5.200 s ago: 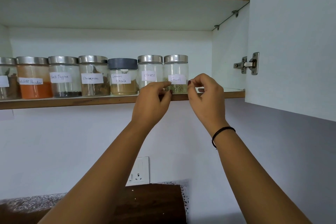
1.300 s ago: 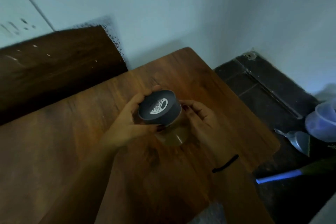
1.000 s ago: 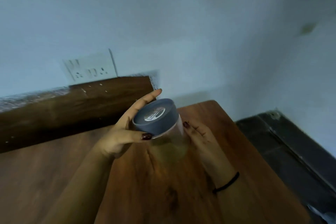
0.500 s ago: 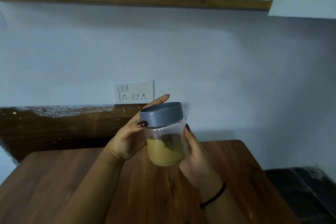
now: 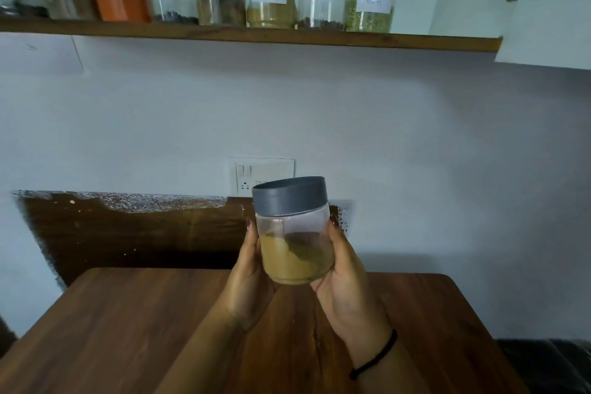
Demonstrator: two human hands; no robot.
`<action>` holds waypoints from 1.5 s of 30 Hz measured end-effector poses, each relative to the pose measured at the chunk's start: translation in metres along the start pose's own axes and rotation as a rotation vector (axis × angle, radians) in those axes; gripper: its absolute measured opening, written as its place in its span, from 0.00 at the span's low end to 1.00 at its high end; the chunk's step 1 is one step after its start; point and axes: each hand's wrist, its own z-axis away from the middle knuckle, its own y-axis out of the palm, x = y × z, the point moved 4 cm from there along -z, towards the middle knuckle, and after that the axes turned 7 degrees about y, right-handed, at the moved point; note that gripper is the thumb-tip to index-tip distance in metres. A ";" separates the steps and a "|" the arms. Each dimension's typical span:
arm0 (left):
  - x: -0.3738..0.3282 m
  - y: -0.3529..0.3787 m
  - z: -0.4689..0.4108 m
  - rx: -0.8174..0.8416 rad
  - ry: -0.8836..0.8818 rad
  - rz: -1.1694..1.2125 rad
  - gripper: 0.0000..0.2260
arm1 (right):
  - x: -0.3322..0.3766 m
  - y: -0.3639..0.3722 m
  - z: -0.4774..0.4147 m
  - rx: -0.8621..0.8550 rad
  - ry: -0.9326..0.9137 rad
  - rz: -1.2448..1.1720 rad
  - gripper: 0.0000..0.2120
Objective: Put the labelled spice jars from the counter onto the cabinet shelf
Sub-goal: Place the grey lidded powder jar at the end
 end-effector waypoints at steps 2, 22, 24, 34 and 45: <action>-0.004 -0.003 0.002 -0.022 0.012 -0.037 0.28 | -0.006 0.005 0.000 -0.038 0.001 0.001 0.22; -0.081 -0.052 0.018 -0.319 0.258 -0.124 0.20 | -0.004 0.092 0.000 -0.271 -0.527 0.701 0.23; -0.084 -0.054 0.018 -0.297 0.292 -0.264 0.26 | -0.010 0.106 0.000 -0.259 -0.544 0.775 0.31; -0.100 -0.070 0.023 -0.268 0.263 -0.253 0.27 | -0.011 0.116 -0.008 -0.217 -0.463 0.514 0.27; -0.096 -0.065 0.023 -0.077 0.050 0.189 0.29 | -0.031 0.129 -0.011 -0.110 -0.398 0.472 0.21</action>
